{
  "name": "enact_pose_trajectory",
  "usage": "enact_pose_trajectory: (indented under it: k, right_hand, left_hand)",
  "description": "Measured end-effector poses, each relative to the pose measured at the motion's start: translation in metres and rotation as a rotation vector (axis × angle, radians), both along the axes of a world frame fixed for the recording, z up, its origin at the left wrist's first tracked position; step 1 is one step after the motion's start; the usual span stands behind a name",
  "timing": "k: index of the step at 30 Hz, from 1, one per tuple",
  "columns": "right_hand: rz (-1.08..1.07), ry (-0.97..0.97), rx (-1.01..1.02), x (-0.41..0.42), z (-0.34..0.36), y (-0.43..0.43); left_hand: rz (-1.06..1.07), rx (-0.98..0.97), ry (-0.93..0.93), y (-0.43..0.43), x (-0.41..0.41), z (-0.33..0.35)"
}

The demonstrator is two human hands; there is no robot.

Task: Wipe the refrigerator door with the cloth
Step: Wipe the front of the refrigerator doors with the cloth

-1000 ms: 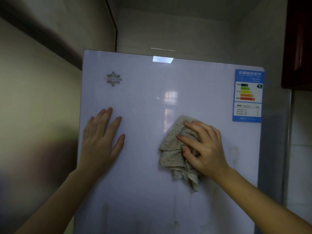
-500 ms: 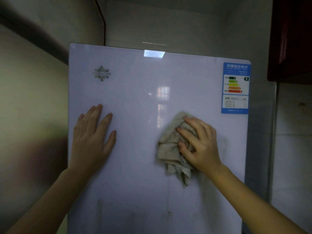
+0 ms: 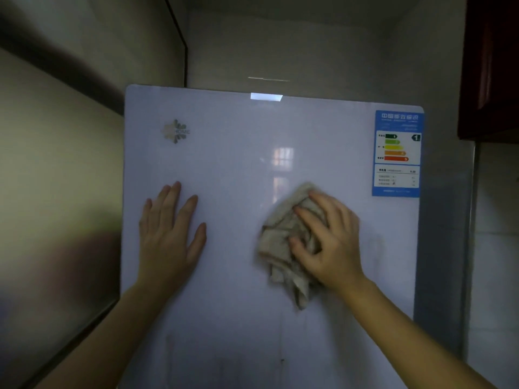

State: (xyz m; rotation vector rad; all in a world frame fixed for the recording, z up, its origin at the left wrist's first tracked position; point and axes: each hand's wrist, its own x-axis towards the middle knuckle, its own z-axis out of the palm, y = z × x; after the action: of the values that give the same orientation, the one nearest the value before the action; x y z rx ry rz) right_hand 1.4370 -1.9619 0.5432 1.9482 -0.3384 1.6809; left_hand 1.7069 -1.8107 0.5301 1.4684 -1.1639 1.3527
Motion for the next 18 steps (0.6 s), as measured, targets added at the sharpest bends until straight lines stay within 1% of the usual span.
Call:
enact_pose_trajectory:
  k: [3,4,6,8,12,14,16,18]
  right_hand:
    - [-0.001,0.232,-0.177,0.006,-0.011,0.003]
    - [-0.003,0.272,-0.211,0.006,-0.009,0.001]
    - [-0.015,0.283,-0.233,0.003,0.002,-0.004]
    - [-0.028,0.201,-0.205,-0.002,0.020,-0.011]
    - [-0.022,-0.067,-0.048,-0.010,0.057,-0.015]
    - [-0.019,-0.104,-0.002,-0.008,0.058,-0.013]
    - [-0.033,-0.007,-0.053,-0.005,0.040,-0.011]
    - [-0.032,0.189,-0.159,-0.007,0.012,-0.012]
  left_hand:
    - [0.010,0.008,-0.026,0.001,0.000,0.000]
    - [0.018,0.013,-0.038,0.003,0.002,0.000]
    - [0.027,0.031,-0.060,0.007,0.006,0.001]
    - [0.030,0.051,-0.078,0.012,0.011,0.002]
    - [0.030,0.046,-0.079,0.014,0.010,0.002]
    - [0.029,0.036,-0.048,0.012,0.006,0.000]
    - [0.022,0.024,-0.017,0.010,0.000,-0.001]
    - [0.013,0.012,-0.026,0.007,-0.006,-0.003]
